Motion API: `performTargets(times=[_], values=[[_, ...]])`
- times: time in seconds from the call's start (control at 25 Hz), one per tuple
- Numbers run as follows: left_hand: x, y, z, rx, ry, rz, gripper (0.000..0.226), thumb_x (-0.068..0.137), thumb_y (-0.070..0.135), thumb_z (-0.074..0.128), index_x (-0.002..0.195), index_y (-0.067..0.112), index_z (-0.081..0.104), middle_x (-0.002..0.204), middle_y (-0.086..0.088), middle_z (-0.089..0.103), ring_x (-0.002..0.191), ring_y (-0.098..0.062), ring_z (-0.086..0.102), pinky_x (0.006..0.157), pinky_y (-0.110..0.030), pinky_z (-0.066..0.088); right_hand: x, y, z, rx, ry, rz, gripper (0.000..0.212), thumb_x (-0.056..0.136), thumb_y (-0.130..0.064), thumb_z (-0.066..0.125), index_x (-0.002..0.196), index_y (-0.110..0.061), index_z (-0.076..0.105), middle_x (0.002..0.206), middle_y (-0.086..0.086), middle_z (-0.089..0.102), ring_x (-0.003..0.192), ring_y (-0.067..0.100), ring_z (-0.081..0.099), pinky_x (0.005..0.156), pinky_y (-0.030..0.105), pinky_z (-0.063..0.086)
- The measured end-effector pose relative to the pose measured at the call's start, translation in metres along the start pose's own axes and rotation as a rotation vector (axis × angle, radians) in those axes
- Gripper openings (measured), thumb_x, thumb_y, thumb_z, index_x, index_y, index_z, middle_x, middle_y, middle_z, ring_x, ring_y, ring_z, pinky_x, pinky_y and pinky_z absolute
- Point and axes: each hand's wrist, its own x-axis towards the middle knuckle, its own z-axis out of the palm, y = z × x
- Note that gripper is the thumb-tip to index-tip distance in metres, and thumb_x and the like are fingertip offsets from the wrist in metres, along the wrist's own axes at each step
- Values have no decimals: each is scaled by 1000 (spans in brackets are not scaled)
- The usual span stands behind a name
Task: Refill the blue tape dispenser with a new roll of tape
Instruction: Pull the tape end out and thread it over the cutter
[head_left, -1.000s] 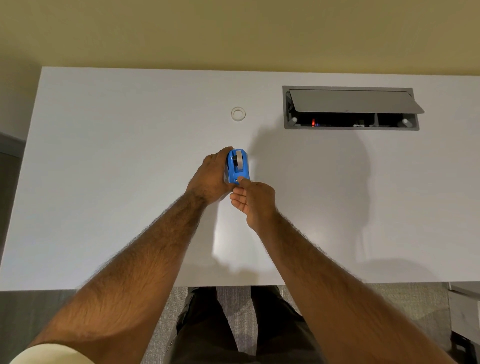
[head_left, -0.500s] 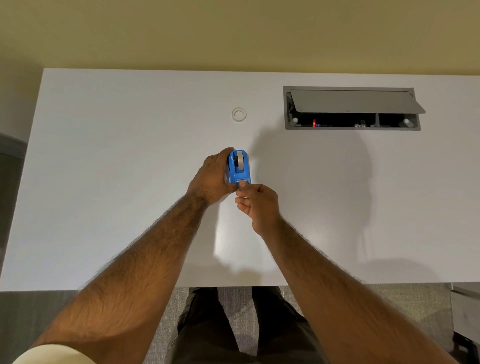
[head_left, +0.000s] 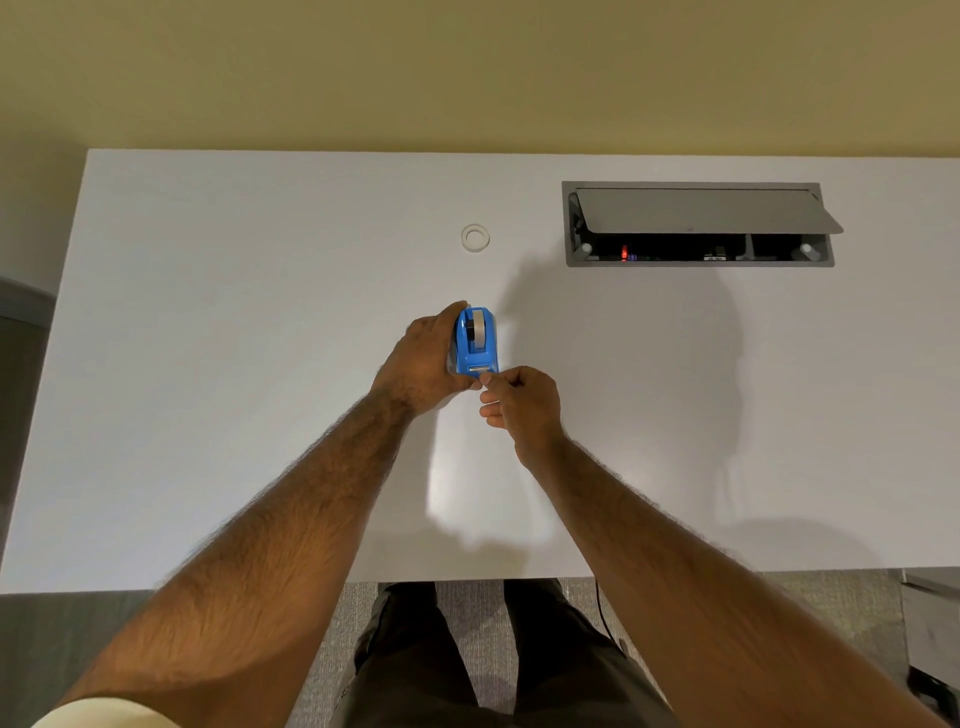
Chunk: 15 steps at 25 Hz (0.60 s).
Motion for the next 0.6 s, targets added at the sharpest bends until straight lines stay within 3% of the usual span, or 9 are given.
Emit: performTargets(times=[0.08, 0.2, 0.28, 0.36, 0.48, 0.6], values=[[1, 1, -3, 7, -15, 4, 93, 68, 44, 86, 144, 19, 39, 125, -2, 63, 114, -22, 57, 105, -42, 46, 3, -1, 0, -16, -15, 6, 22, 89, -24, 68, 89, -2, 66, 80, 12, 72, 60, 17, 68, 59, 25, 60], [-1, 2, -4, 4, -25, -15, 98, 67, 42, 88, 147, 19, 37, 132, -3, 61, 120, -23, 55, 108, -44, 44, 7, 1, -2, -28, -65, 42, 18, 92, -18, 62, 98, -1, 65, 91, 15, 73, 74, 25, 72, 69, 31, 62], [-1, 1, -4, 6, -46, -41, 103, 68, 41, 88, 151, 18, 33, 140, -4, 57, 128, -25, 51, 112, -45, 38, 9, 0, -5, -6, -131, 119, 23, 96, -22, 57, 107, -3, 63, 103, 15, 72, 84, 29, 72, 80, 37, 60], [-1, 2, -2, 10, -46, -41, 101, 69, 41, 87, 151, 17, 33, 141, -5, 56, 129, -26, 51, 113, -44, 38, 10, -3, -7, 58, -183, 182, 36, 96, -37, 54, 109, -5, 62, 100, 11, 72, 87, 28, 72, 83, 39, 59], [0, 3, -2, 23, -29, -36, 99, 70, 43, 86, 151, 17, 34, 140, -5, 57, 126, -26, 53, 110, -41, 39, 10, -5, -4, -16, -106, 98, 43, 85, -57, 62, 87, -14, 66, 79, 4, 73, 73, 22, 74, 68, 31, 62], [0, 1, -2, 38, -43, -50, 102, 70, 47, 85, 152, 20, 31, 142, -3, 55, 129, -26, 50, 111, -43, 38, 11, -1, -1, -39, -61, 21, 34, 83, -48, 71, 73, -16, 63, 74, 8, 74, 67, 24, 74, 65, 31, 63]])
